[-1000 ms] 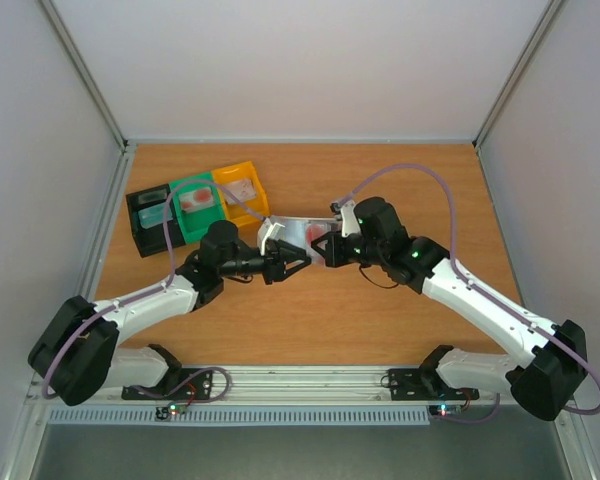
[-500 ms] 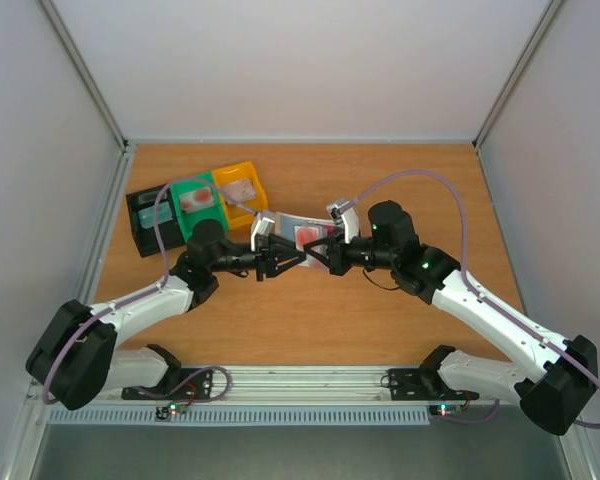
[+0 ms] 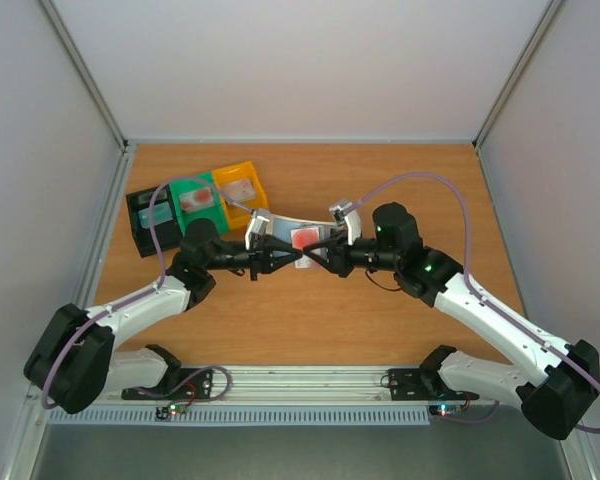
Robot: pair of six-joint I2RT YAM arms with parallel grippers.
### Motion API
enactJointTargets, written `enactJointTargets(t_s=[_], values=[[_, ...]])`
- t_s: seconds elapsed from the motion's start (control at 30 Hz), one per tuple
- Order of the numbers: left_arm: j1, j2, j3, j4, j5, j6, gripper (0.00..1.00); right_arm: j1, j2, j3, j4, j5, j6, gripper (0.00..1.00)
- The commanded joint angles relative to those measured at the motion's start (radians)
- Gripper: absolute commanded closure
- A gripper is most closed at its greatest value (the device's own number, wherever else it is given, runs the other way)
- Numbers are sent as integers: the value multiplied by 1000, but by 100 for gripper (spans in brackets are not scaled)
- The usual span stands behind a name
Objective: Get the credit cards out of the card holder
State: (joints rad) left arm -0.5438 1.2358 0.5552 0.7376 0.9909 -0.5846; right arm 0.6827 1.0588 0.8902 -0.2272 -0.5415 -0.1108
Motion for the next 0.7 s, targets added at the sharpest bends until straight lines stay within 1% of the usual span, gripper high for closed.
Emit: enactJointTargets(t_s=[0.0,0.07,0.1,0.23,0.27,0.43,0.57,0.67], values=[[14,-18,-12,-70,-79,14,100,-23,8,-44,1,27,43,70],[20,-8,-17,-146,-103,51,100,-34,24,-70,4,29,62,69],[22,-1,-24,-166,-99,72,100,-38,36,-81,10,26,70,72],[36,50,-45,-286,-81,252,100,-44,98,-129,88,2,108,96],[41,66,-42,-300,-81,274,100,-47,116,-139,109,-3,127,98],[78,117,-16,-387,-75,358,100,-96,187,-189,159,-22,189,99],[140,149,4,-494,-72,368,100,-158,233,-239,166,-54,219,99],[169,157,8,-557,-29,377,100,-178,300,-241,141,-76,207,98]])
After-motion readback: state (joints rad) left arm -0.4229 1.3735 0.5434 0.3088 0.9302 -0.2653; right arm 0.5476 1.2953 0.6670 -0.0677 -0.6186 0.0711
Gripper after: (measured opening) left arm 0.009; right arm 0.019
